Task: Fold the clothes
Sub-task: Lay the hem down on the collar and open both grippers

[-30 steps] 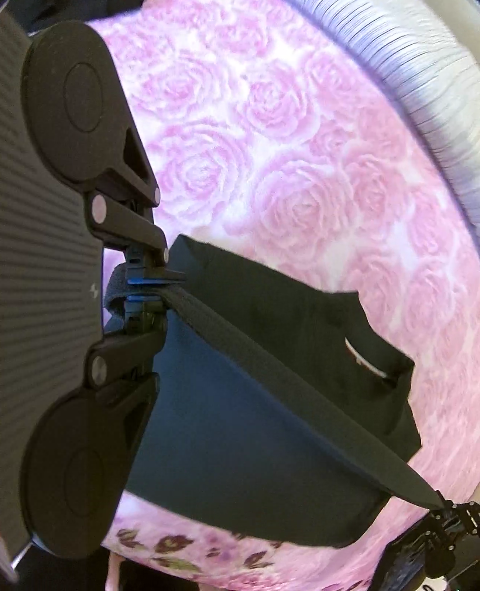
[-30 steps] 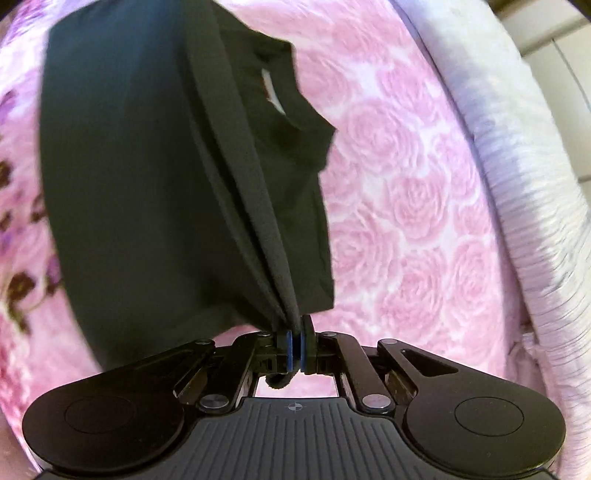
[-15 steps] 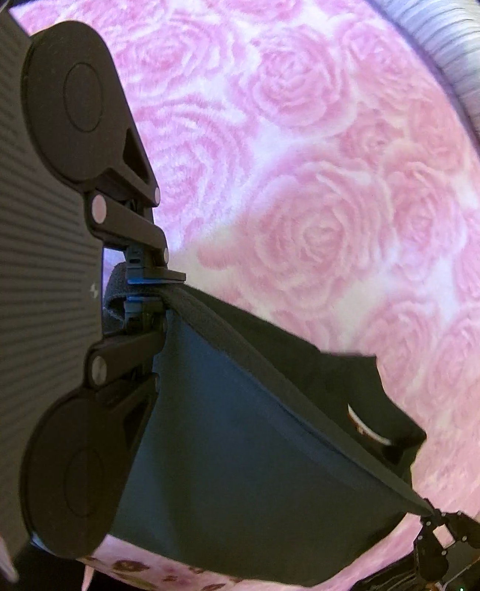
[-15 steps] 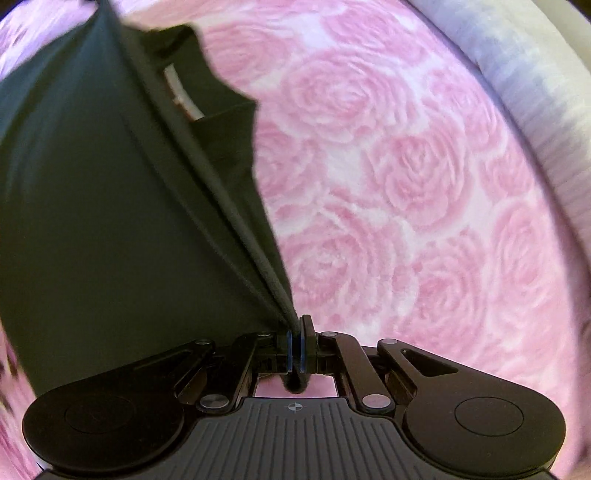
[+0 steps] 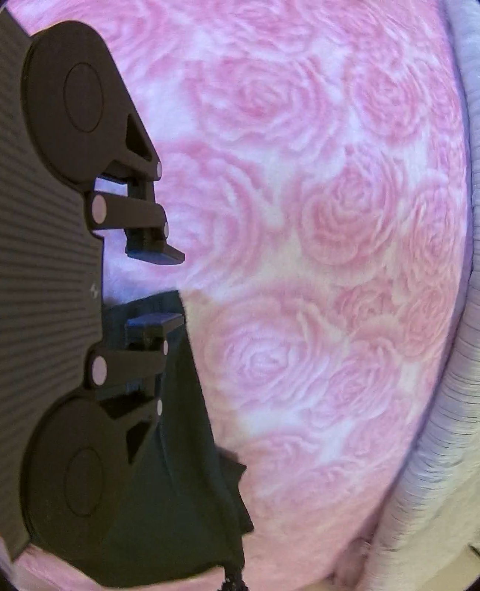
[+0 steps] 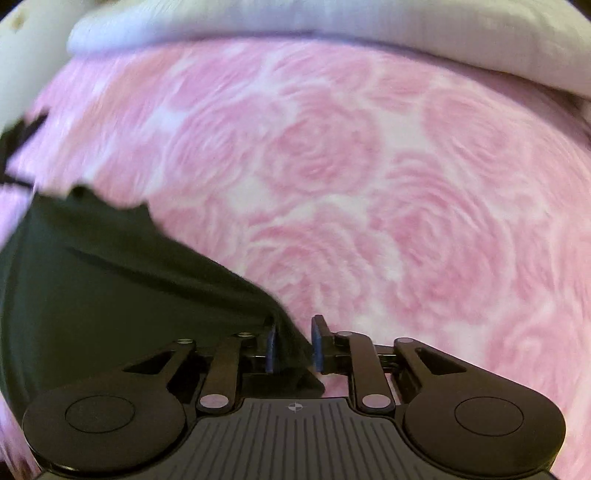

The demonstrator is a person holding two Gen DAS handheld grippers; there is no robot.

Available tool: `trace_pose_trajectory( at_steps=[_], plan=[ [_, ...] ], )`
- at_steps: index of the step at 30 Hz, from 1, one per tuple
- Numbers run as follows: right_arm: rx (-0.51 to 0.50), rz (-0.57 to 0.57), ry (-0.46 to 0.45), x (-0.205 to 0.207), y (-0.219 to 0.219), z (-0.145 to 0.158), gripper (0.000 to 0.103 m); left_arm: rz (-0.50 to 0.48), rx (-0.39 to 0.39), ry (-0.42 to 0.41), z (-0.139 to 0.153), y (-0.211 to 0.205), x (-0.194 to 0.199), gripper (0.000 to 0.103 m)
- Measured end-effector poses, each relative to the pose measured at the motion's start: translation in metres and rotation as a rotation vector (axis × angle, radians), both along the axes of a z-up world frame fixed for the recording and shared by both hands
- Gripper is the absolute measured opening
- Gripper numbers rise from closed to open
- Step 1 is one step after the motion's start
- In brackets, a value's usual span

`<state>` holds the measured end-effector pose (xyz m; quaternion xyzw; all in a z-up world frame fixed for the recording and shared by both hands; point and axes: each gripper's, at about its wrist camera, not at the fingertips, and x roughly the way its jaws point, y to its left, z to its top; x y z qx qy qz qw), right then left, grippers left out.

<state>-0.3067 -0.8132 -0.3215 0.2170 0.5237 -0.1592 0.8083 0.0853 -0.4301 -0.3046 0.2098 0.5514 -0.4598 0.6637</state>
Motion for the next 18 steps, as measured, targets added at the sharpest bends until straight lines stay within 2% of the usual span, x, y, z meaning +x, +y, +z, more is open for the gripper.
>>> trace_pose_trajectory(
  at_steps=[4,7,11,14,18],
  plan=[
    [0.047,-0.216,-0.083,-0.023,-0.014,0.007,0.028,-0.038,-0.005,0.022,-0.002,0.009,-0.010,0.024],
    [0.075,-0.272,-0.093,-0.029,-0.014,0.006,0.030,-0.044,0.004,0.027,-0.009,0.009,-0.014,0.028],
    [0.091,-0.217,-0.082,-0.024,0.000,0.002,0.033,-0.025,0.004,0.043,-0.021,0.004,-0.014,0.029],
    [0.113,-0.220,-0.100,-0.023,0.008,-0.004,0.035,-0.008,0.003,0.049,-0.028,0.000,-0.013,0.029],
    [0.098,-0.220,-0.069,-0.013,0.008,-0.015,0.035,0.029,-0.007,0.034,-0.029,-0.002,-0.010,0.017]
  ],
)
